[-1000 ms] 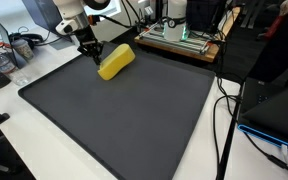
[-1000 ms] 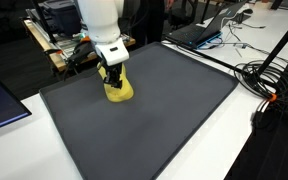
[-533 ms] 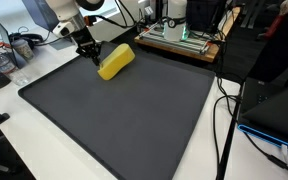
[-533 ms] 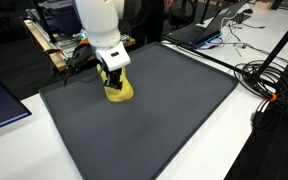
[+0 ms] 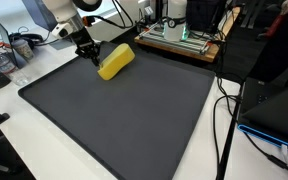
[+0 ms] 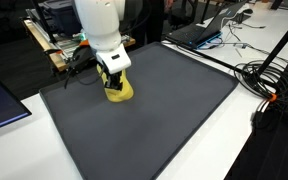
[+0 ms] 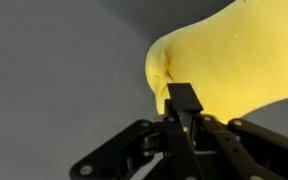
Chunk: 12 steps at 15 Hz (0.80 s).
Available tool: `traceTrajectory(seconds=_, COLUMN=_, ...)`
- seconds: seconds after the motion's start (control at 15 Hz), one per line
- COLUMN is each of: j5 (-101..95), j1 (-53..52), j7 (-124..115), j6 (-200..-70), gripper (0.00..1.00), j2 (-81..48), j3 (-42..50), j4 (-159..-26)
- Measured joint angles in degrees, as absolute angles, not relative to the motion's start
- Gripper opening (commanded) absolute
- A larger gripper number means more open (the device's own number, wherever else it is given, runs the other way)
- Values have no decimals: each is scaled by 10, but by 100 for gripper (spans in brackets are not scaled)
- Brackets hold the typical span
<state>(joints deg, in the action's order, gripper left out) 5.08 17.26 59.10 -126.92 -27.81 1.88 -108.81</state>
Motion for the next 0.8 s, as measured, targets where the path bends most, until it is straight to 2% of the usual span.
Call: traceTrajectory(seconds=0.8, j5=74, j1=185, j7=597, j6=-1260, gripper=3, j2=-282, j3=19, j4=-1082)
